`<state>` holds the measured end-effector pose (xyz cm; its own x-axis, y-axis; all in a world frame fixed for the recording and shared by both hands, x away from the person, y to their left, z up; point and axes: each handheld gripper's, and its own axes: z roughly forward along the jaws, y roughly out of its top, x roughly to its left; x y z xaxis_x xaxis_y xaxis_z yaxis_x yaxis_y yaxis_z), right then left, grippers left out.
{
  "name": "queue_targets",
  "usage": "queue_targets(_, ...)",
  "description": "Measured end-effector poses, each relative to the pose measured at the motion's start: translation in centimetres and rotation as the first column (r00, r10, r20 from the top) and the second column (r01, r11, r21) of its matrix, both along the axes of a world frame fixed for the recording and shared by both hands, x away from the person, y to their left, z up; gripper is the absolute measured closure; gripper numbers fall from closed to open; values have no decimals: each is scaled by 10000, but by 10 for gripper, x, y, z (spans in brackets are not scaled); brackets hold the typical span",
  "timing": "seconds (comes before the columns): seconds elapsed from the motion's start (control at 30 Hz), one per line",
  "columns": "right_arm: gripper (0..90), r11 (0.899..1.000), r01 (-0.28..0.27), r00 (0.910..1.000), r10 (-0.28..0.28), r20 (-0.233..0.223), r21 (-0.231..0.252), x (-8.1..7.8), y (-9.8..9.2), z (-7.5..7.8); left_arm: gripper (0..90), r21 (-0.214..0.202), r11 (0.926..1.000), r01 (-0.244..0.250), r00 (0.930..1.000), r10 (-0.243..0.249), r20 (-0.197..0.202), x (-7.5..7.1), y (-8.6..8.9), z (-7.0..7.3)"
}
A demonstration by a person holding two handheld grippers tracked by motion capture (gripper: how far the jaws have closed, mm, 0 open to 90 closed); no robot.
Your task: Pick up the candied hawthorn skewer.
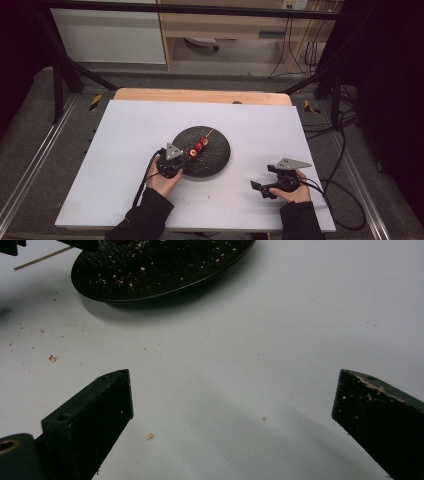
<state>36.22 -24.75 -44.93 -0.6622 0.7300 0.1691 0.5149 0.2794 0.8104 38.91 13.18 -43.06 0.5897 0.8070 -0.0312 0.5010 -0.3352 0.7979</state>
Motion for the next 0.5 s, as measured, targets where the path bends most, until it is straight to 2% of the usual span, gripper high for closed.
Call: queue_targets(0.5, 35, 9999, 30, 9999, -29, -102, 145, 0, 4, 1, 886, -624, 9979, 186, 9982, -150, 579, -24, 34, 6)
